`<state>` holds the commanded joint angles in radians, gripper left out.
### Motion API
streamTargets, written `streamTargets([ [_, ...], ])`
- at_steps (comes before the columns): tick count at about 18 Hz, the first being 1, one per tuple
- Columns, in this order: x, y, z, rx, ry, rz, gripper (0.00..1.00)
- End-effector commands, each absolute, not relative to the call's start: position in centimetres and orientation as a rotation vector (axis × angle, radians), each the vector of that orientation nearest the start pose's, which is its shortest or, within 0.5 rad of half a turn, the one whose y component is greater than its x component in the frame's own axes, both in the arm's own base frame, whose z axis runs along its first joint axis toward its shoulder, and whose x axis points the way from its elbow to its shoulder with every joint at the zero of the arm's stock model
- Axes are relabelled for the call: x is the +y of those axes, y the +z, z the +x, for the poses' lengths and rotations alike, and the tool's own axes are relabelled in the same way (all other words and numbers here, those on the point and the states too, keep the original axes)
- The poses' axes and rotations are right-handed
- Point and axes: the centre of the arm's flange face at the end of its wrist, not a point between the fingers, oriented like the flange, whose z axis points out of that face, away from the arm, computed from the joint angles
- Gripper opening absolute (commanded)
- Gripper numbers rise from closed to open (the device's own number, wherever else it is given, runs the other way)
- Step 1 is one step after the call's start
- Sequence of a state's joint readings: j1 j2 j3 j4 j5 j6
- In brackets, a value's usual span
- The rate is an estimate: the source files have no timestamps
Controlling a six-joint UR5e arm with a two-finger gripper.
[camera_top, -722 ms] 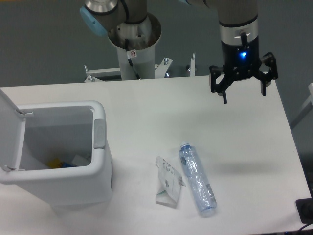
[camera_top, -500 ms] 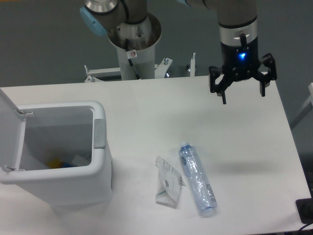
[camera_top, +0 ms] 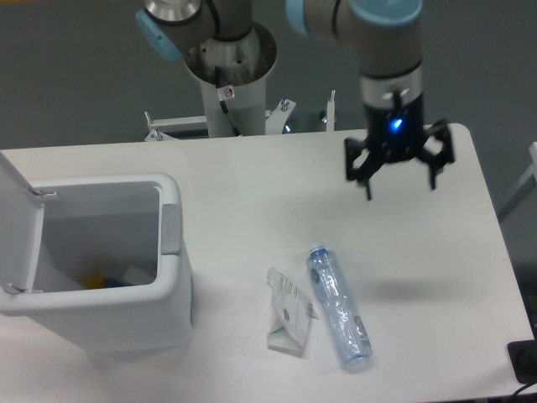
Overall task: Place the trash in the trash can
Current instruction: 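Move the open gripper over the crumpled white wrapper and lower it, then close the gripper on the crumpled white wrapper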
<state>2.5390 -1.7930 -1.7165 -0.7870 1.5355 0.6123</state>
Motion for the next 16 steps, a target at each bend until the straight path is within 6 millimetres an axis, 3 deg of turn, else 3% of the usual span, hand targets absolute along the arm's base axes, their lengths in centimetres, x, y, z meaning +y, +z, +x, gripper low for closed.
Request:
streamTargets([
  [2, 48.1, 36.0, -38.5, -0.471, 0.319, -2.776, 1.0],
  [6, 51.5, 31.4, -37.0, -0.465, 0.229, -2.828, 1.0],
  [10, 53.1, 29.6, -36.5, -0.49, 0.199, -2.804, 1.0],
  [11, 54.3, 26.2, -35.8, -0.473, 0.127, -2.835, 1.0],
  [12, 54.7, 24.9, -35.7, -0.469, 0.104, -2.848, 1.0],
  [16, 55.4, 22.9, -35.4, -0.456, 0.04, -2.845, 1.0],
])
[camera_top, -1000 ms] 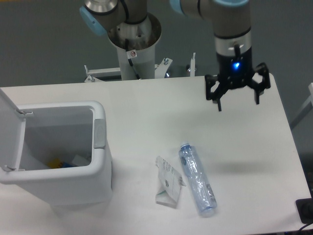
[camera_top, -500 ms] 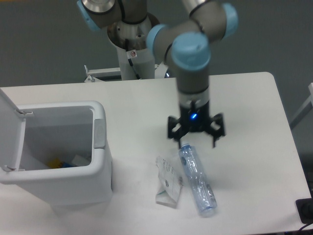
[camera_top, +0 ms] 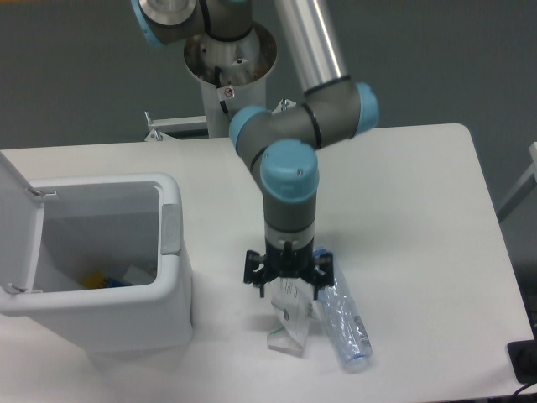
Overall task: Place the trash in the trash can
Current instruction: 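Close the gripper on the crumpled white wrapper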
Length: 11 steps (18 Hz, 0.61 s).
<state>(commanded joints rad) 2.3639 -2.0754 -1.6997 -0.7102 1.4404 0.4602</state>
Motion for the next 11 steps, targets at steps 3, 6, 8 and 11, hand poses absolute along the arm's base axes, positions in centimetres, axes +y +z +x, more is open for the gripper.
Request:
streamTargets([
  [3, 55.5, 22.6, -35.5, -0.456, 0.037, -2.846, 0.84],
  [6, 55.6, 23.0, -35.6, -0.49, 0.043, -2.837, 0.06],
  [8, 55.6, 23.5, -35.8, -0.511, 0.053, -2.826, 0.0],
  [11, 55.8, 24.1, -36.0, -0.51, 0.063, -2.816, 0.0],
])
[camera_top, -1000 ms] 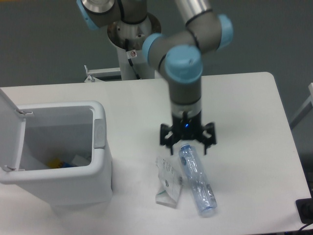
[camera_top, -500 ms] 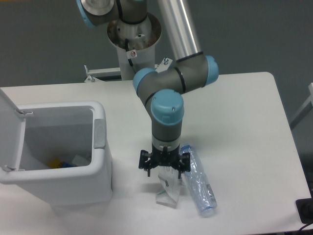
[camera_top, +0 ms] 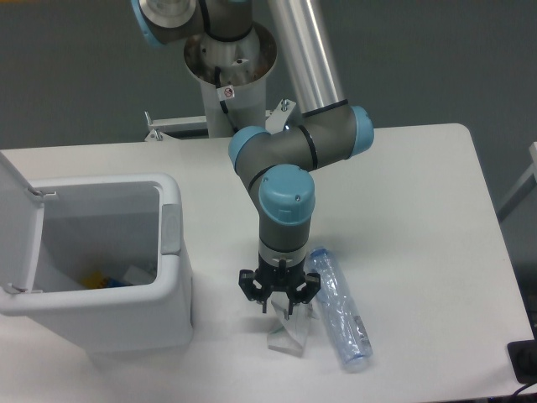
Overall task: Place the trash in the trash can
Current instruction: 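Close the gripper on the crumpled white wrapper, then lift the wrapper and carry it over the white trash bin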
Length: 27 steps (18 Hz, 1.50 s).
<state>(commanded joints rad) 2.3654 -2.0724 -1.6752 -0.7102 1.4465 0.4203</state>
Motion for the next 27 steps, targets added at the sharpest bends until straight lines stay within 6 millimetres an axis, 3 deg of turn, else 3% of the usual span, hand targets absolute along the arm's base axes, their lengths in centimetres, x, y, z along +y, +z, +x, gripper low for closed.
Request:
streamTargets([
  [5, 56.8, 25.8, -37.0, -0.528, 0.09, -2.778, 0.0],
  [7, 57.5, 27.9, -37.7, -0.533, 0.115, -2.737, 0.0],
  [11, 59.1, 36.3, -40.0, -0.71, 0.054, -2.499, 0.0],
  [13, 58.7, 40.9, -41.0, -0.767, 0.008, -2.38, 0.0],
  [16, 57.7, 47.0, -40.7, -0.806, -0.032, -2.253, 0.0],
  [18, 56.1, 51.5, -39.3, -0.782, -0.049, -2.184, 0.0],
  [22, 53.1, 60.1, -32.9, -0.817, -0.089, -2.053, 0.0],
  [25, 54.0, 61.7, -27.1, -0.733, -0.121, -2.065, 0.0],
  [27, 55.7, 60.7, -22.7, -0.668, -0.17, -2.109, 0.0],
])
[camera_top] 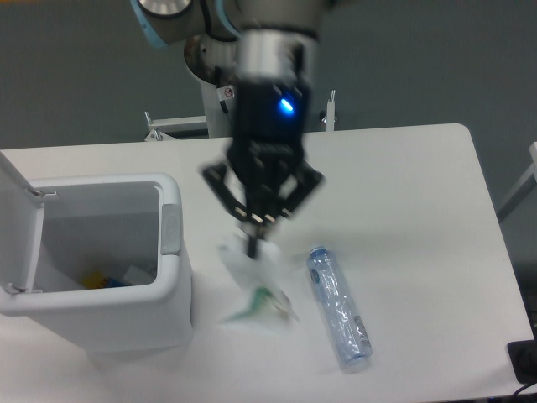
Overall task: Place the trash in the trash can
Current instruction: 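Lift the wrapper and carry it over the white trash bin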
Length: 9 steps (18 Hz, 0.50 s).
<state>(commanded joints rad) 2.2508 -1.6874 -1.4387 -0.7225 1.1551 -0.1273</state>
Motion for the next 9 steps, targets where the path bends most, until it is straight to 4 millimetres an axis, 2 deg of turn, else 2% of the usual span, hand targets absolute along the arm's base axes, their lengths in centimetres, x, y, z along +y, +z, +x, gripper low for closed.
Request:
streamTargets([
  [1, 55.8, 60.0, -20.6, -0.637, -0.188, -2.133, 0.0],
  [3, 55.6, 58.7, -18.3, -0.61, -0.211, -2.166, 0.0],
  [4, 55.6, 57.5, -16.4, -0.586, -0.233, -2.194, 0.03],
  [5, 55.5, 56.7, -15.8, -0.583, -0.242, -2.208, 0.1],
  [6, 55.1, 56.0, -15.4, -0.579, -0.244, -2.219, 0.25],
  [7, 54.8, 56.1, -15.3, -0.57, -0.239, -2.22, 0.48],
  [8, 54.8, 56.1, -15.3, -0.55, -0.226, -2.223, 0.87],
  [9, 54.7, 56.4, -15.4, -0.542, -0.22, -2.22, 1.0],
])
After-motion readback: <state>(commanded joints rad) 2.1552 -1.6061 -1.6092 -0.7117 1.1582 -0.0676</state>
